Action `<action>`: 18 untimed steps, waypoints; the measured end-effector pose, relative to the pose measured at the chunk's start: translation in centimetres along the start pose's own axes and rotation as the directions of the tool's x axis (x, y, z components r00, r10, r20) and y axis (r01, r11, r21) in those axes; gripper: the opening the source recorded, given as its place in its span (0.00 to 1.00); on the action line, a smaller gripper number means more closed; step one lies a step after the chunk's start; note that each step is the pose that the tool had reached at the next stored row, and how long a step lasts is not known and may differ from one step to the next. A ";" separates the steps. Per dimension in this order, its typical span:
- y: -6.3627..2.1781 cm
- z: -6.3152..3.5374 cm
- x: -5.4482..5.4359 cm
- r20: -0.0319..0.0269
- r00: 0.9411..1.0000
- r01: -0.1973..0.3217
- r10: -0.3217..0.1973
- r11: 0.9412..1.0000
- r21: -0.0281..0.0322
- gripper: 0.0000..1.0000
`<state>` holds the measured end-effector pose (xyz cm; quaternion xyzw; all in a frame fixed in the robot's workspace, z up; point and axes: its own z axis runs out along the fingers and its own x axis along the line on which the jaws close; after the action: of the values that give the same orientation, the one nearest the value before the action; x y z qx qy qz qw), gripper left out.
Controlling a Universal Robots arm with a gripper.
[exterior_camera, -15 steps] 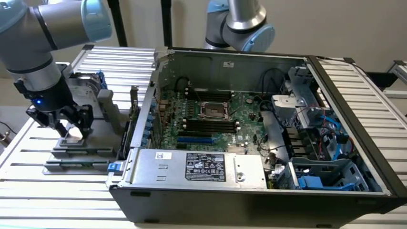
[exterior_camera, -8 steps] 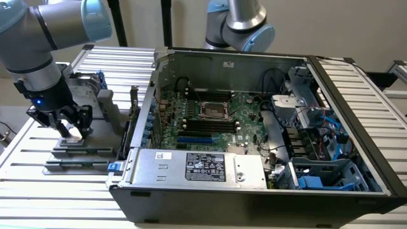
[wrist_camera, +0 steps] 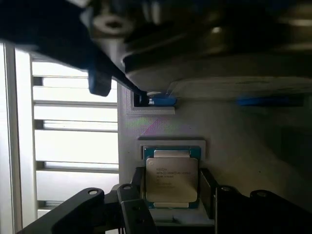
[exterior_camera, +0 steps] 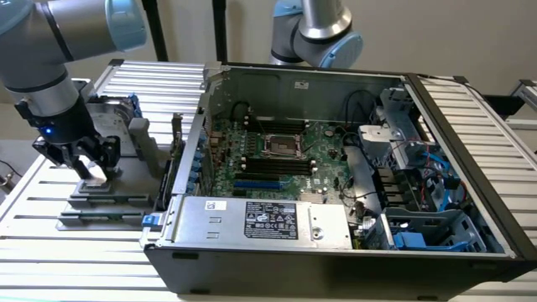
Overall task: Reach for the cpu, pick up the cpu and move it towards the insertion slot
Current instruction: 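Pick up the cpu and move it towards the insertion slot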
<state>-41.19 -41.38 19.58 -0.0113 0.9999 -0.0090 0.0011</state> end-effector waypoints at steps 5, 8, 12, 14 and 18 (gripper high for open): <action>-0.05 -1.80 -0.1 -0.005 1.000 0.000 0.000 1.000 0.000 0.54; -0.08 -3.12 -0.2 -0.008 1.000 0.000 0.000 1.000 0.000 0.54; -0.12 -4.94 -0.5 -0.011 1.000 0.000 0.000 1.000 0.000 0.54; -0.14 -5.88 -0.7 -0.012 1.000 0.000 0.000 1.000 0.000 0.54; -0.18 -7.67 -1.0 -0.013 1.000 0.000 0.000 1.000 0.000 0.54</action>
<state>-40.17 -41.40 27.25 -0.0114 0.9999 -0.0090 -0.0053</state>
